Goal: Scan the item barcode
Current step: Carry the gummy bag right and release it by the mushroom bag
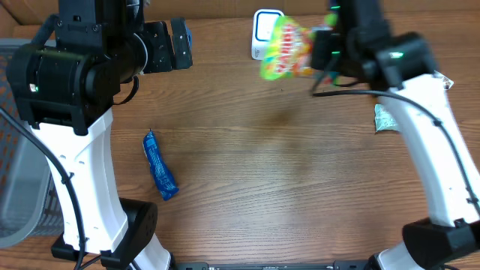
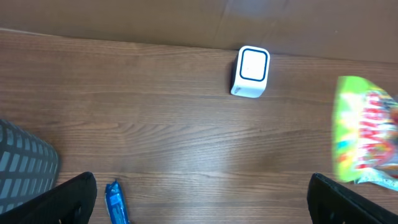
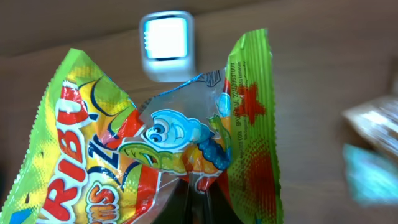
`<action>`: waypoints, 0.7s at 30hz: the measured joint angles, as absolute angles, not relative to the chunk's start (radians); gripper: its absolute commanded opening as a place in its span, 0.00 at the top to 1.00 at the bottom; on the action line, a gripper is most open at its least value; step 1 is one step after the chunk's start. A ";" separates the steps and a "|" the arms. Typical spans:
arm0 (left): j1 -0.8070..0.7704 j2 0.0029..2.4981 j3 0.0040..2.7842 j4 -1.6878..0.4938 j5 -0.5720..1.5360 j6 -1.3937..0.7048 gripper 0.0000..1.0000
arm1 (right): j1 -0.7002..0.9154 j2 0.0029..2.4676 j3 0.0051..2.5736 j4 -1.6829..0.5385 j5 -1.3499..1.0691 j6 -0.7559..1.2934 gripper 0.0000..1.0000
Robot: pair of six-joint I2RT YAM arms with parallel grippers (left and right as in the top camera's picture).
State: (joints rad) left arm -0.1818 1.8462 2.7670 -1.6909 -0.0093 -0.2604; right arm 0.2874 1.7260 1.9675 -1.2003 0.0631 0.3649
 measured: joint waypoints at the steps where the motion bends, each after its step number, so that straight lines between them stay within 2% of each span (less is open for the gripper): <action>1: -0.182 1.846 2.767 -1.691 -0.009 -0.260 0.00 | 0.264 1.726 1.967 -1.216 0.069 0.369 0.96; 6: -0.182 1.846 2.767 -1.691 -0.009 -0.260 0.00 | -0.022 1.768 1.896 -1.256 0.147 0.424 0.96; 8: -0.182 1.846 2.767 -1.691 -0.009 -0.260 0.00 | -0.130 1.797 1.831 -1.216 0.165 0.447 0.92; 12: -0.182 1.846 2.767 -1.691 -0.009 -0.260 0.00 | -0.224 1.837 1.709 -1.134 0.169 0.462 0.85; 14: -0.182 1.846 2.767 -1.691 -0.009 -0.260 0.00 | -0.246 1.855 1.667 -1.101 0.170 0.466 0.67; 15: -0.182 1.846 2.767 -1.691 -0.009 -0.260 0.00 | -0.255 1.859 1.644 -1.073 0.173 0.472 0.35; 16: -0.182 1.846 2.767 -1.691 -0.009 -0.260 0.00 | -0.261 1.863 1.631 -1.063 0.171 0.474 0.20; 17: -0.182 1.846 2.767 -1.691 -0.009 -0.260 0.00 | -0.266 1.864 1.623 -1.057 0.172 0.473 0.12; 18: -0.182 1.846 2.767 -1.691 -0.009 -0.260 0.00 | -0.270 1.865 1.618 -1.050 0.172 0.471 0.09; 21: -0.182 1.846 2.767 -1.691 -0.009 -0.260 0.00 | -0.278 1.866 1.617 -1.041 0.167 0.471 0.07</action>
State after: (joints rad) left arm -0.1818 1.8462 2.7670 -1.6909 -0.0090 -0.2600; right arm -0.2779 1.8660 1.6173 -1.0409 0.1665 0.4706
